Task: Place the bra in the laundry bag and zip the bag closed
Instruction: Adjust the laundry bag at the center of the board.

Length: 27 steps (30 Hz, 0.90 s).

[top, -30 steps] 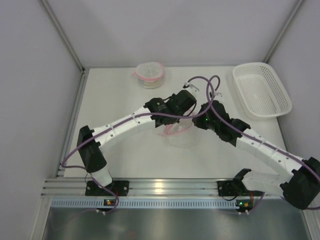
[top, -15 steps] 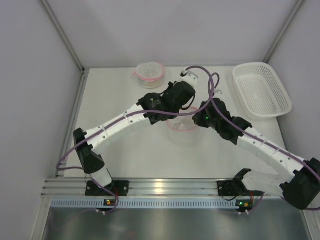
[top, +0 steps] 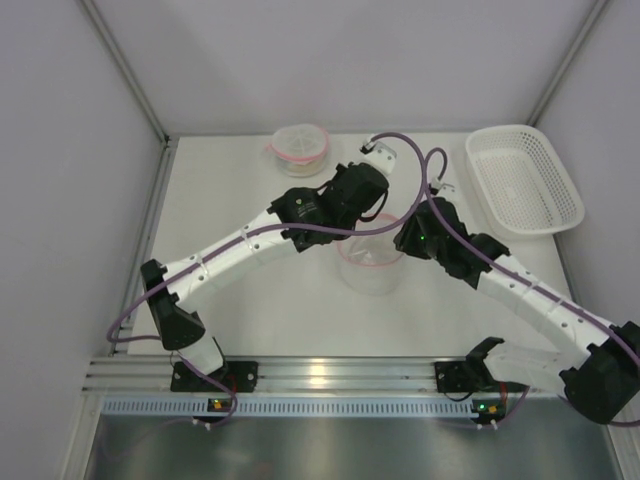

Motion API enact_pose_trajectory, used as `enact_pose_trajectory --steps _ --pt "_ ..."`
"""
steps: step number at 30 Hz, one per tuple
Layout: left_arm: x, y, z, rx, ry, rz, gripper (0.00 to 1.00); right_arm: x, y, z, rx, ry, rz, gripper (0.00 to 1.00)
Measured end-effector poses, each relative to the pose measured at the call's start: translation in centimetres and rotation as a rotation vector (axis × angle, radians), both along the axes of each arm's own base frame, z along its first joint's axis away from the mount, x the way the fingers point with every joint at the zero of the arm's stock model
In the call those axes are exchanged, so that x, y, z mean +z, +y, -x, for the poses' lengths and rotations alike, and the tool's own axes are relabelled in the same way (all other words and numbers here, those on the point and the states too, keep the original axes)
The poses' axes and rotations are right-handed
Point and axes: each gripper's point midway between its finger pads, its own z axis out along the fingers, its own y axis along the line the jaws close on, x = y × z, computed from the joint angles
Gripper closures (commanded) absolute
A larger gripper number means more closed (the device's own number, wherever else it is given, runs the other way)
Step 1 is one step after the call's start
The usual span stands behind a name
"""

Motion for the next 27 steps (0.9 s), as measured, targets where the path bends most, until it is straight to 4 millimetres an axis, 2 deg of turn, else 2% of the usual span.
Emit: enact_pose_trajectory --steps 12,15,21,27 --pt "0.1 0.1 -0.1 -0.004 -0.005 -0.011 1.0 -2.5 -1.0 0.7 -0.001 0.087 0.086 0.59" --pt "0.1 0.1 -0.1 -0.004 -0.006 -0.011 1.0 -2.2 -1.1 0.7 -0.003 0.086 0.09 0.59" --pt "0.1 0.0 -0.1 -0.005 -0.007 -0.011 1.0 -0.1 -1.4 0.4 -0.013 0.043 0.085 0.59" --pt "0.1 0.0 -0.1 -0.005 -0.008 -0.011 1.0 -0.2 -1.7 0.4 -0.023 0.041 0.096 0.61"
